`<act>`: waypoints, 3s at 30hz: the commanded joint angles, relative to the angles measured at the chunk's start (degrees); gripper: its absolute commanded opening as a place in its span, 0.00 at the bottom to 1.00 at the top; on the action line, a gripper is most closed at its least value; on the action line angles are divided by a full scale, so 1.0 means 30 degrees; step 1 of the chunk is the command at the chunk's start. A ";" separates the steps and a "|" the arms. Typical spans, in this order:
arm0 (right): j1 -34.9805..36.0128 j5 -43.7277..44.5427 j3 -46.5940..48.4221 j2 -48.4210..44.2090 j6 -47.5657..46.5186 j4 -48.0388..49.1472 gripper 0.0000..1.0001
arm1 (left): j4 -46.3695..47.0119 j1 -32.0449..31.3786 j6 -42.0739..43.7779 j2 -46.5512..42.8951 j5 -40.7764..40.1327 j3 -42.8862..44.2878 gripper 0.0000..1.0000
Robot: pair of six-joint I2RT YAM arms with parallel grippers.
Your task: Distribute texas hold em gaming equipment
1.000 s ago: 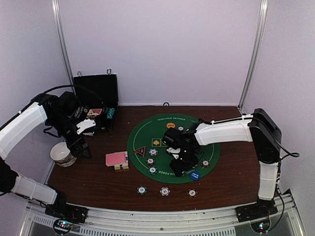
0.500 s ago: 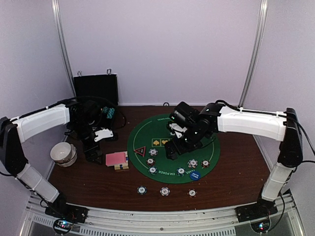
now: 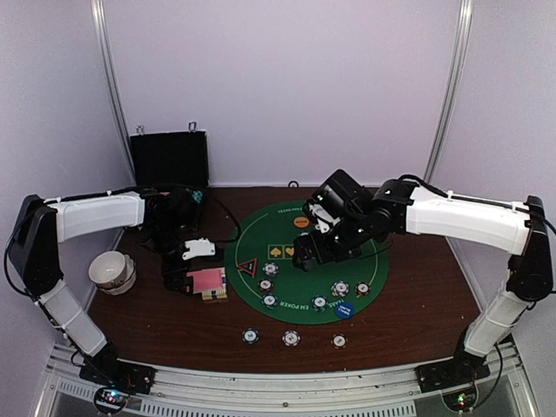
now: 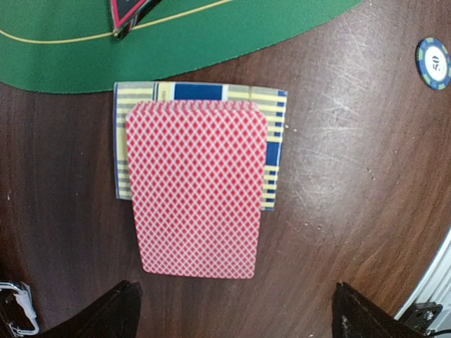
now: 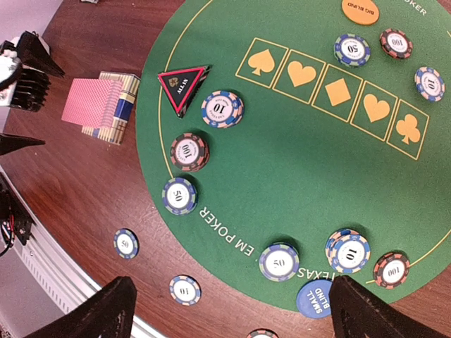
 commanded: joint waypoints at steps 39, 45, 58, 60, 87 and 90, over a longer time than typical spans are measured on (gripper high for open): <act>-0.0054 -0.0061 -0.0781 -0.1376 0.0650 0.0728 0.99 | 0.2457 -0.0377 0.2261 0.2809 -0.1614 0.0645 0.98; -0.0056 -0.0085 -0.0784 -0.1355 0.0621 0.0659 0.99 | 0.2525 -0.0377 0.2538 0.3052 -0.1477 0.0457 0.98; -0.0053 -0.0239 -0.0807 -0.1318 0.0650 0.0579 0.99 | 0.3692 -0.0359 0.2625 0.3919 -0.1984 0.0055 0.98; -0.0041 -0.0281 -0.0832 -0.1310 0.0677 0.0596 0.99 | 0.3831 -0.0349 0.2569 0.4030 -0.1983 0.0008 0.98; -0.0056 -0.0672 -0.1195 -0.1434 0.0709 0.0896 0.98 | 0.4078 -0.0202 0.2717 0.3778 -0.1607 -0.0385 0.64; -0.0056 -0.0737 -0.1239 -0.1435 0.0709 0.0937 0.98 | 0.4063 -0.0202 0.2717 0.3657 -0.1613 -0.0308 0.53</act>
